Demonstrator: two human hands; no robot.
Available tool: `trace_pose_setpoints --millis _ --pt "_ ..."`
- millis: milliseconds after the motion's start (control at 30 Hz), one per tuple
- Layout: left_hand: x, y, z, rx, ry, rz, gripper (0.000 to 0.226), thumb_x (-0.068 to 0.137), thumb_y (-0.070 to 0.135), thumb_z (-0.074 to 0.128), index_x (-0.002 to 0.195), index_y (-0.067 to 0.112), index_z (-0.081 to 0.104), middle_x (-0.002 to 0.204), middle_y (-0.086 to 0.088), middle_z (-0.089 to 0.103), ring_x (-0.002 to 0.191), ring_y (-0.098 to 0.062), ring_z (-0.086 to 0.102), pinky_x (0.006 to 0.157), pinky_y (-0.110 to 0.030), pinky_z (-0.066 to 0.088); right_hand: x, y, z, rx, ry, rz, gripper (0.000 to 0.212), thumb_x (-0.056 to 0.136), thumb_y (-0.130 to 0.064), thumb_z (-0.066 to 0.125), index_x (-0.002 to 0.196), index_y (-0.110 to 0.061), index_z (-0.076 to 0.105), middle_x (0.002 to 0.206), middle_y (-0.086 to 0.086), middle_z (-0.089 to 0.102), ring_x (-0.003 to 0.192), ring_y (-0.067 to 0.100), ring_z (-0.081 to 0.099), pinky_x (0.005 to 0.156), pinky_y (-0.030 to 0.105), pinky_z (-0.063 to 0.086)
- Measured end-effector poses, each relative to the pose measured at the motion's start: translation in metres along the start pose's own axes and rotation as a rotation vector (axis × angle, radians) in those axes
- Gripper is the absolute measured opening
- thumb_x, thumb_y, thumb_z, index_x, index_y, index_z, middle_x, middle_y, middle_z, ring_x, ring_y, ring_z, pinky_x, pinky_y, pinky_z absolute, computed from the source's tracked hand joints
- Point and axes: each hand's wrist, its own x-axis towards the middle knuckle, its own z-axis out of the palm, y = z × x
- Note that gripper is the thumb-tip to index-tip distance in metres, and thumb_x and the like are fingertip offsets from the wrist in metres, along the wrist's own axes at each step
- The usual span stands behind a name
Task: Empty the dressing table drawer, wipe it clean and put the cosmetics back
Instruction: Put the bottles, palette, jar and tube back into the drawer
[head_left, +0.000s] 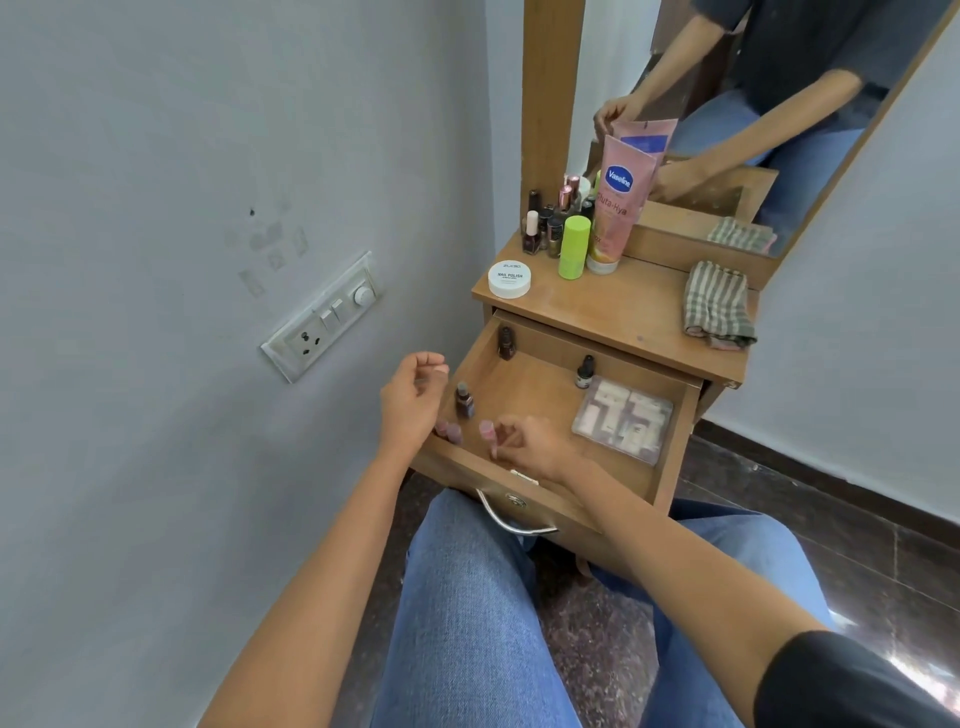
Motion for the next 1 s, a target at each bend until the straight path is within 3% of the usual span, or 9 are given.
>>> trace_pose_setpoints --millis 67,200,300,400,467,533,667,867,1000 --pt "0.002 -0.004 -0.003 0.026 0.013 0.007 0.014 0.091 0.024 0.058 0.088 0.037 0.058 0.094 0.006 0.067 0.092 -0.015 0.064 0.083 -0.035 0.055 0.002 0.001 0.004 -0.007 -0.052 0.03 0.01 0.084 -0.012 0.068 0.091 -0.02 0.066 0.089 0.002 0.067 0.084 0.014 0.063 0.067 0.011 0.044" --pt "0.004 -0.006 -0.003 0.041 0.028 0.016 0.01 0.091 0.025 0.058 0.089 0.035 0.059 0.094 0.004 0.068 0.09 -0.013 0.063 0.087 -0.039 0.053 0.009 -0.001 0.008 -0.048 -0.082 0.082 0.02 0.085 -0.018 0.066 0.105 -0.016 0.066 0.097 0.008 0.068 0.085 0.013 0.059 0.063 0.007 0.04" --pt "0.003 -0.006 0.0 0.04 0.027 0.004 0.007 0.092 0.022 0.058 0.094 0.028 0.06 0.095 0.003 0.068 0.089 -0.013 0.063 0.082 -0.029 0.054 0.015 -0.004 0.009 -0.073 -0.1 0.102 0.02 0.086 -0.012 0.063 0.106 -0.015 0.066 0.095 0.004 0.067 0.084 0.011 0.057 0.054 0.002 0.036" --pt "0.002 -0.002 0.003 0.035 0.023 0.009 0.008 0.093 0.02 0.057 0.099 0.022 0.061 0.098 0.0 0.067 0.089 -0.012 0.062 0.062 -0.008 0.048 0.019 -0.008 0.011 -0.115 -0.114 0.095 0.021 0.087 -0.008 0.059 0.106 -0.01 0.066 0.103 0.006 0.069 0.085 0.011 0.057 0.059 0.008 0.036" --pt "0.003 -0.002 0.004 0.037 0.024 0.013 0.01 0.093 0.02 0.056 0.101 0.018 0.063 0.098 -0.001 0.067 0.085 -0.009 0.061 0.057 -0.005 0.045 0.021 -0.01 0.013 -0.107 -0.111 0.096 0.022 0.087 -0.006 0.058 0.107 -0.011 0.066 0.103 0.006 0.069 0.085 0.011 0.057 0.06 0.008 0.038" --pt "0.004 -0.001 0.005 0.037 0.026 0.014 0.011 0.093 0.02 0.056 0.102 0.018 0.063 0.096 0.0 0.067 0.082 -0.009 0.061 0.057 -0.008 0.047 0.022 -0.012 0.015 -0.084 -0.109 0.1 0.023 0.087 -0.008 0.059 0.108 -0.012 0.066 0.099 0.007 0.068 0.086 0.013 0.059 0.063 0.012 0.042" --pt "0.008 -0.004 0.008 0.055 0.029 0.012 0.009 0.092 0.022 0.057 0.098 0.025 0.062 0.093 0.006 0.067 0.088 -0.009 0.062 0.081 -0.025 0.052 0.025 -0.014 0.016 -0.115 -0.121 0.093 0.022 0.087 -0.014 0.062 0.109 -0.011 0.065 0.103 0.009 0.068 0.093 0.019 0.063 0.076 0.025 0.048" --pt "0.01 -0.002 0.014 0.054 0.016 0.015 0.01 0.091 0.021 0.056 0.099 0.024 0.062 0.095 0.005 0.068 0.088 -0.008 0.062 0.079 -0.022 0.049 0.023 -0.013 0.012 -0.163 -0.107 0.084 0.027 0.088 -0.015 0.061 0.114 -0.009 0.064 0.108 0.008 0.067 0.099 0.021 0.063 0.08 0.026 0.049" --pt "0.017 0.001 0.02 0.051 -0.003 0.025 0.01 0.091 0.021 0.056 0.099 0.024 0.062 0.095 0.002 0.068 0.087 -0.011 0.063 0.078 -0.022 0.05 0.023 -0.016 -0.013 -0.182 0.072 0.054 0.03 0.091 -0.004 0.046 0.114 -0.008 0.065 0.108 0.01 0.069 0.099 0.022 0.064 0.084 0.024 0.048"
